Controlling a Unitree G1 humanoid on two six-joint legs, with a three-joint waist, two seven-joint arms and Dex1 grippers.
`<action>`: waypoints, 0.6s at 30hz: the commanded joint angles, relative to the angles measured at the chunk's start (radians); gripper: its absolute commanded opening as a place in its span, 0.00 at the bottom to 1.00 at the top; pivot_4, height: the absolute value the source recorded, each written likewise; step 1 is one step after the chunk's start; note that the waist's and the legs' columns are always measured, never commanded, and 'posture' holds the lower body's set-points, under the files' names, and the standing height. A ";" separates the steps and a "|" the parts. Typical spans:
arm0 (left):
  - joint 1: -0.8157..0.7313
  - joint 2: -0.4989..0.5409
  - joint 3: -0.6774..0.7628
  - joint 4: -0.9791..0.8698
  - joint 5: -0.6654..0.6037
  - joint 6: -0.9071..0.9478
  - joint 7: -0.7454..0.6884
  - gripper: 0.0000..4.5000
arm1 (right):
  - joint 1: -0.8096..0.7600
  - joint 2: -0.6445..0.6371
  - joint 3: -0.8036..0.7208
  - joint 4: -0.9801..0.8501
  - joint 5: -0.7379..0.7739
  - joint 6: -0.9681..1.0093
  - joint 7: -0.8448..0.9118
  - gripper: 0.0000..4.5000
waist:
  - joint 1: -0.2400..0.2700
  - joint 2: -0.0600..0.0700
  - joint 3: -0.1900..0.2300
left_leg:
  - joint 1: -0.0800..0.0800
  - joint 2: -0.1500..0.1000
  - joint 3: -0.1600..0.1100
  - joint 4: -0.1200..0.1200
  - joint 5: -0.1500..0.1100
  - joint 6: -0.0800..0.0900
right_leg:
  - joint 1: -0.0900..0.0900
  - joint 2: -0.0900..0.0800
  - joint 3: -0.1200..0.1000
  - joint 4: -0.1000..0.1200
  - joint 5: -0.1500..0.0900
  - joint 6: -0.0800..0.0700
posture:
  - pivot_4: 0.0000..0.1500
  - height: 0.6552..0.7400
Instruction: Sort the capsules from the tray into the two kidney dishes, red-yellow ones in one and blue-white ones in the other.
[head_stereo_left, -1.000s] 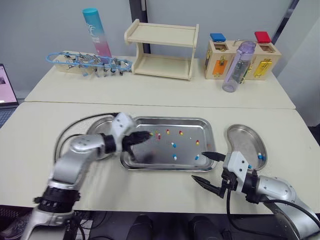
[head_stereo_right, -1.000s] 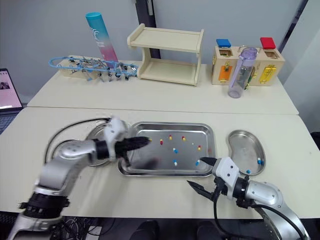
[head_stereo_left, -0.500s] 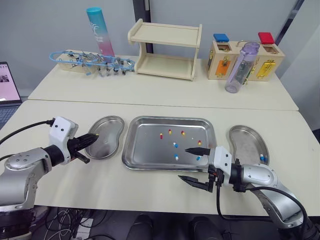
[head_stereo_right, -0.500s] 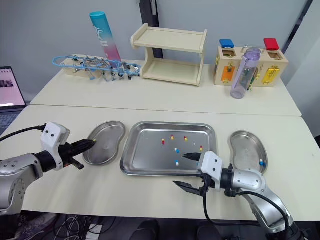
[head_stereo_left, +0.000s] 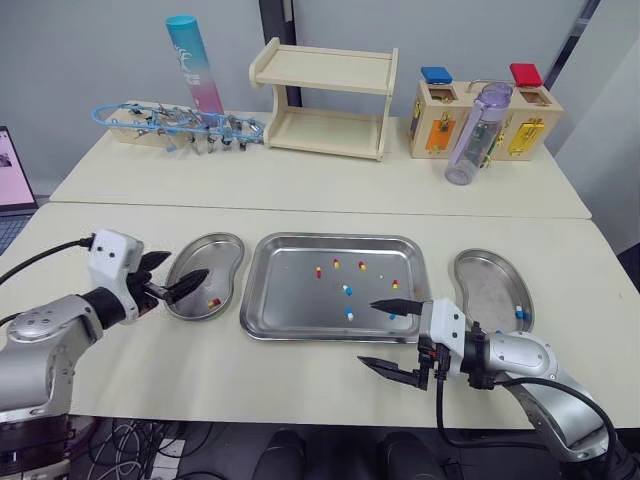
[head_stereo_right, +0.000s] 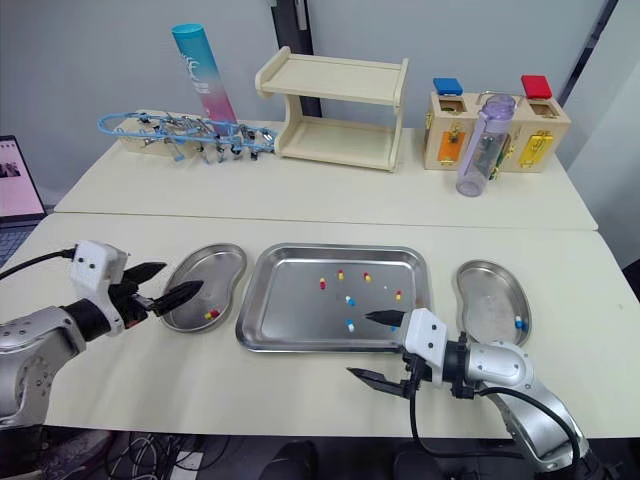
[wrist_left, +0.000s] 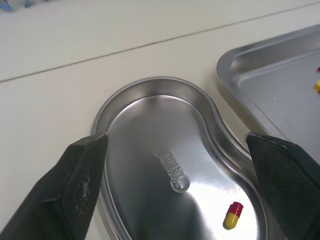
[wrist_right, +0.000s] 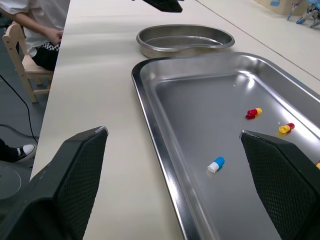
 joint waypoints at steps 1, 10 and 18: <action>0.040 0.046 0.116 -0.045 -0.047 0.019 -0.020 0.99 | 0.000 0.001 -0.030 -0.035 0.007 -0.048 -0.001 1.00 | -0.001 0.000 0.000 | 0.000 0.000 0.000 0.000 0.000 0.000 | 0.000 0.000 0.000 0.000 0.000 0.000 | 1.00 1.00; 0.246 0.016 0.246 0.089 0.048 -0.156 0.000 0.99 | 0.158 -0.194 -0.329 -0.165 0.174 0.013 0.086 1.00 | 0.005 0.000 0.000 | 0.000 0.000 0.001 0.000 0.000 0.000 | 0.001 -0.001 0.001 -0.001 0.000 0.000 | 1.00 1.00; 0.331 -0.008 0.263 0.231 0.057 -0.266 -0.022 0.99 | 0.379 -0.353 -0.743 -0.011 0.211 0.011 0.258 1.00 | 0.006 -0.002 -0.001 | 0.000 0.000 0.001 0.000 0.000 0.000 | 0.001 -0.001 0.000 -0.001 0.000 0.000 | 1.00 1.00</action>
